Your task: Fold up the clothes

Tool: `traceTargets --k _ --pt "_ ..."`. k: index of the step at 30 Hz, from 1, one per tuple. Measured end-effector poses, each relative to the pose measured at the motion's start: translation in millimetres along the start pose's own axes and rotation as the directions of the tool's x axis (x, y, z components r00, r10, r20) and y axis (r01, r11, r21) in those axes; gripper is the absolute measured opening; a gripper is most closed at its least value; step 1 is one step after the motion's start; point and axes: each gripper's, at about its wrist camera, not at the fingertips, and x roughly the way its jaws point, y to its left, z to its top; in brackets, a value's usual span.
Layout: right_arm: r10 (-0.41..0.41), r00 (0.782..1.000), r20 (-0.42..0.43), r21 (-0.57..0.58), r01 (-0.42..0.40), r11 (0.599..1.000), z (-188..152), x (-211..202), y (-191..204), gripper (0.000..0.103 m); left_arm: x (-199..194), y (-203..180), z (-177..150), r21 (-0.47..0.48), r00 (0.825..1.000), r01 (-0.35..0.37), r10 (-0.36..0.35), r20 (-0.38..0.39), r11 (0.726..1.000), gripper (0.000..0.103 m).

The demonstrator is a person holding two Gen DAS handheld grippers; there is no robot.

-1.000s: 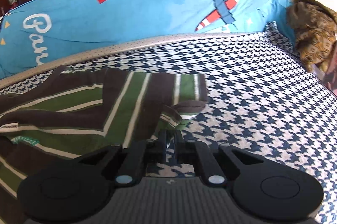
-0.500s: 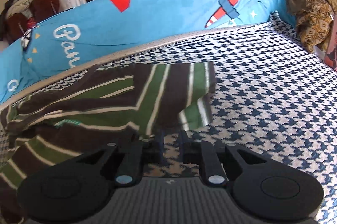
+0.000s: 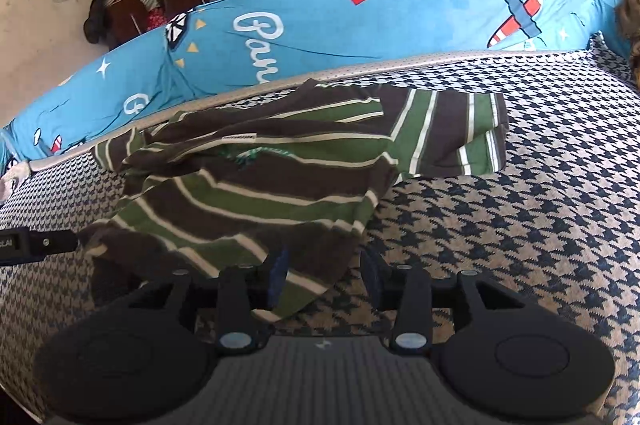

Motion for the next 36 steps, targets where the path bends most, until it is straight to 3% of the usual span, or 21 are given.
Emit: traceTargets --k 13,25,36 --pt "0.037 0.997 -0.061 -0.085 -0.042 0.996 -39 -2 30 0.045 -4 -14 -32 0.041 0.999 0.02 -0.018 -0.039 0.999 0.103" --pt "-0.011 1.0 -0.028 -0.158 0.007 0.987 -57 -4 47 0.055 -2 -21 -47 0.065 0.998 0.008 -0.004 -0.06 0.998 0.103" --pt "0.002 1.0 -0.019 -0.184 -0.006 0.983 -61 -7 56 0.063 -1 -12 -55 0.028 0.997 -0.02 0.022 -0.07 0.999 0.103"
